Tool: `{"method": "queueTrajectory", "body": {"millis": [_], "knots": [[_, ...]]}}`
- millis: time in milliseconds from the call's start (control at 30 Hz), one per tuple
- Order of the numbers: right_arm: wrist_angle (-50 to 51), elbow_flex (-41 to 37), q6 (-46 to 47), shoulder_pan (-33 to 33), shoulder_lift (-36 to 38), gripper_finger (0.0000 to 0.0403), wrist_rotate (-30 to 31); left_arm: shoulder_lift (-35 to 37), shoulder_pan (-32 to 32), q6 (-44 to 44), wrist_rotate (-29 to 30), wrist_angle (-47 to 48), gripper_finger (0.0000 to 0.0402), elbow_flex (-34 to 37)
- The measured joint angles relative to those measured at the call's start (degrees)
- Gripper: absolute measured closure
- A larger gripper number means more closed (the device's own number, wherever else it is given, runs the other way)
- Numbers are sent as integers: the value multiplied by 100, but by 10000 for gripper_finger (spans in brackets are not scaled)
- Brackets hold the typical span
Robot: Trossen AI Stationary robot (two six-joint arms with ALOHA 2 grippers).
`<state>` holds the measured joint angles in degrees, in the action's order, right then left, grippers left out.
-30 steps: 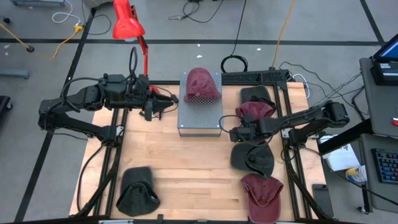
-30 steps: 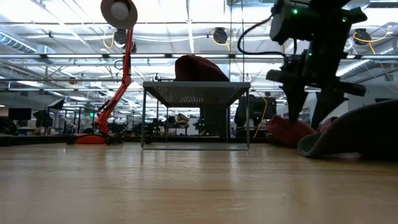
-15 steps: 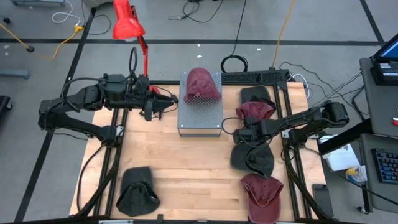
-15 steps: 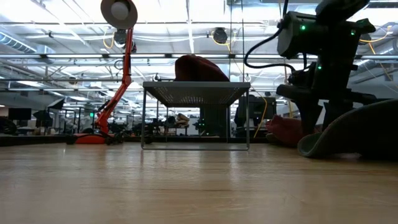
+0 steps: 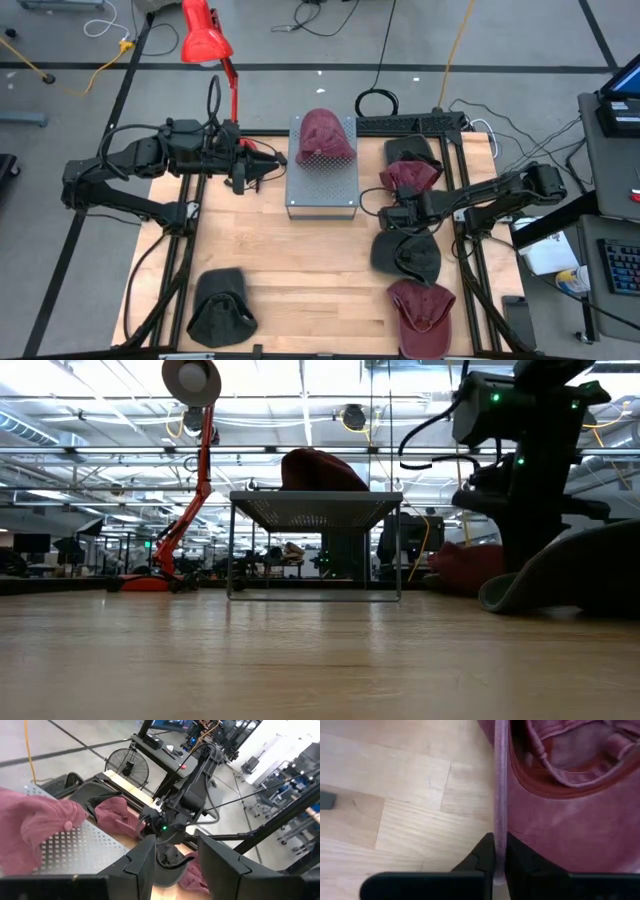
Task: Pick & Place hat
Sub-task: Stack the top red cap on top of the red cap on the shelf
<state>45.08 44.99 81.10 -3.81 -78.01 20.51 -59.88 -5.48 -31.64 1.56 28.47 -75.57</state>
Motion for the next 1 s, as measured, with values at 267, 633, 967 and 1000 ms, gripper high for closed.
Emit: {"method": "queueTrajectory", "body": {"millis": [267,633,967,1000], "knots": [[-28,-2,29,-2,1435,397,13,0,0,556,-8,4,252,0],[-967,-1,-1065,-2,3317,399,28,0,0,1300,-13,4,252,0],[-2762,-2,-2783,-4,4111,399,358,-2,0,727,-7,-146,252,0],[-2922,-2,-2952,-2,4168,399,376,-2,-2,691,-6,-223,252,0]]}}
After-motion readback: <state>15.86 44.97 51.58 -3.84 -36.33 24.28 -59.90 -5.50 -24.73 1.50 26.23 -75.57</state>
